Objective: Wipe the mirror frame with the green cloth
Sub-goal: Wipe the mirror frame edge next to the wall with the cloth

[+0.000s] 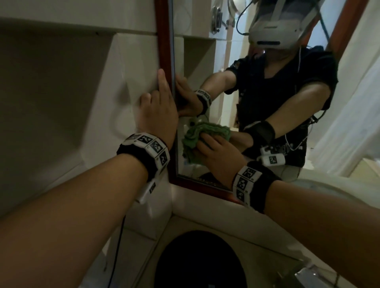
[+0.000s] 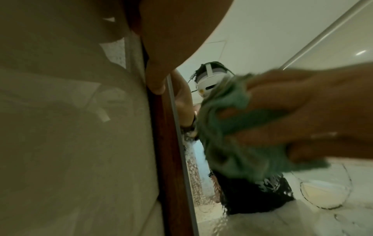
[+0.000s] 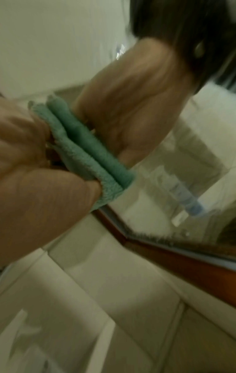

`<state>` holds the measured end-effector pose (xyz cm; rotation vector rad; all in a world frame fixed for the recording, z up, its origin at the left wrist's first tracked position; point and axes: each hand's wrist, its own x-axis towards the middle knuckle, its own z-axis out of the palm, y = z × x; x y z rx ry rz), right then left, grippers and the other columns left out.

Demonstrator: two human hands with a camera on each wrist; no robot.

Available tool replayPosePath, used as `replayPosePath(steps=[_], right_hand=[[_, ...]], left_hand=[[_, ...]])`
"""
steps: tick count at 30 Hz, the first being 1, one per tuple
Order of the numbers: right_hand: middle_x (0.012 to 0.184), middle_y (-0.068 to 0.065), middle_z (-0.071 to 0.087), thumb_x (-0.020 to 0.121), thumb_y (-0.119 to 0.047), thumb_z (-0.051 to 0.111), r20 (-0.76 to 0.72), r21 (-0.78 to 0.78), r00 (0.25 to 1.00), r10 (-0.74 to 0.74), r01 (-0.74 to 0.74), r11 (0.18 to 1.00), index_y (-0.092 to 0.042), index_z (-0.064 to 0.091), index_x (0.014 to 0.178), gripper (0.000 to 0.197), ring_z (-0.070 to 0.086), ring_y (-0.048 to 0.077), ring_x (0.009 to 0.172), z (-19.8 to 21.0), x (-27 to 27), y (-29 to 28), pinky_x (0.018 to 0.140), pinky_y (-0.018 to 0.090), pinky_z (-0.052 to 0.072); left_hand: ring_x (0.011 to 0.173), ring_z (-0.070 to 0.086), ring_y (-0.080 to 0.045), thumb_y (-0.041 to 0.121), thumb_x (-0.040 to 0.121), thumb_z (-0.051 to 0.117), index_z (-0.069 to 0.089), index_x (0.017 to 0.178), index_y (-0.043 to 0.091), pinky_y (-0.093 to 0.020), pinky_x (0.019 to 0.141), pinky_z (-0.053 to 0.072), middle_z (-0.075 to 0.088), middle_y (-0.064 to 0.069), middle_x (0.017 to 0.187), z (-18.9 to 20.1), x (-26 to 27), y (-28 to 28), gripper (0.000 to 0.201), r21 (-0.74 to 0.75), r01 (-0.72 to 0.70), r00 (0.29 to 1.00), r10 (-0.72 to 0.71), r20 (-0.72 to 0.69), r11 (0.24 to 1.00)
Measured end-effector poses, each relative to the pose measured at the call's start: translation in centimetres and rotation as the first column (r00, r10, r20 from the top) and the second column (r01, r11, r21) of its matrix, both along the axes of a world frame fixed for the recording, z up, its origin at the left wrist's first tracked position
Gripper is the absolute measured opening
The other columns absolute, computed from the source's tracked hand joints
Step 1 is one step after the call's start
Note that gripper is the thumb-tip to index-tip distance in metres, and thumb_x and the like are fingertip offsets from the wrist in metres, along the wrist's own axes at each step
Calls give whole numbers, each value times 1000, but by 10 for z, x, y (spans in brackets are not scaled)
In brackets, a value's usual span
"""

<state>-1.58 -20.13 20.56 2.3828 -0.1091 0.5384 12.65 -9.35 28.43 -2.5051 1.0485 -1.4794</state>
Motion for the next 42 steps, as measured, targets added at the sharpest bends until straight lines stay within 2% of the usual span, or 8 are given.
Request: replayPosePath(steps=[6,10,15,22,25,29,38,42], right_hand=[[138,9,49,90,-21,51,230,-11,970,-75,80,997,-15,49,138,49,32,35,129,31,-34,-8,102,48,40],[137,9,52,90,-19,46,307,8,952,-9,7,1000,-15,52,137,48,34,36,130,35,-10,-2,105,48,38],[127,3,60,78,-26,62,146,-41,989,19,-13,999,-20,67,122,44,46,35,125,10,41,5,104,44,41],[117,3,68,80,-23,35,159,-39,982,103,-98,994,-19,77,103,47,57,35,116,-17,50,8,102,42,37],[120,-1,67,79,-30,55,51,-121,994,96,-89,989,-24,77,102,33,45,33,120,-34,49,6,103,41,28],[118,-3,68,63,-38,82,-16,-36,999,49,-49,998,-24,76,104,44,62,28,114,-53,46,12,99,41,47],[117,-7,68,64,-40,81,-28,-34,1000,12,-13,999,-27,76,106,45,49,24,116,-51,44,9,98,36,42],[129,1,60,73,-27,59,132,46,991,16,-23,999,-25,66,123,50,47,29,124,-8,30,8,105,42,30]], left_hand=[[89,58,-22,21,94,40,43,137,-2,-33,77,44,34,-19,149,-1,1,0,49,3,-9,1000,9,-4,1000],[86,58,-22,21,94,39,42,137,-3,-34,75,44,35,-18,148,-3,3,0,49,-1,-1,1000,1,19,1000],[85,59,-21,17,94,28,44,137,-1,-31,75,44,39,-15,147,-2,6,-2,50,-43,41,998,-40,40,998],[85,58,-18,18,93,25,46,137,2,-28,78,43,40,-12,147,-7,8,-5,51,-73,50,997,-46,60,996],[85,58,-18,20,93,32,46,137,2,-28,78,43,40,-12,147,-5,6,-4,50,-73,41,998,-37,46,996],[89,57,-20,22,93,40,45,137,0,-32,79,43,36,-15,149,-5,8,-3,49,-34,7,999,-6,37,999],[87,58,-19,23,93,34,44,137,-1,-31,77,43,35,-16,149,-3,3,0,51,12,-20,999,20,27,1000],[86,58,-19,21,94,29,44,138,0,-31,75,43,37,-16,148,-3,2,1,51,14,-8,999,8,36,1000]])
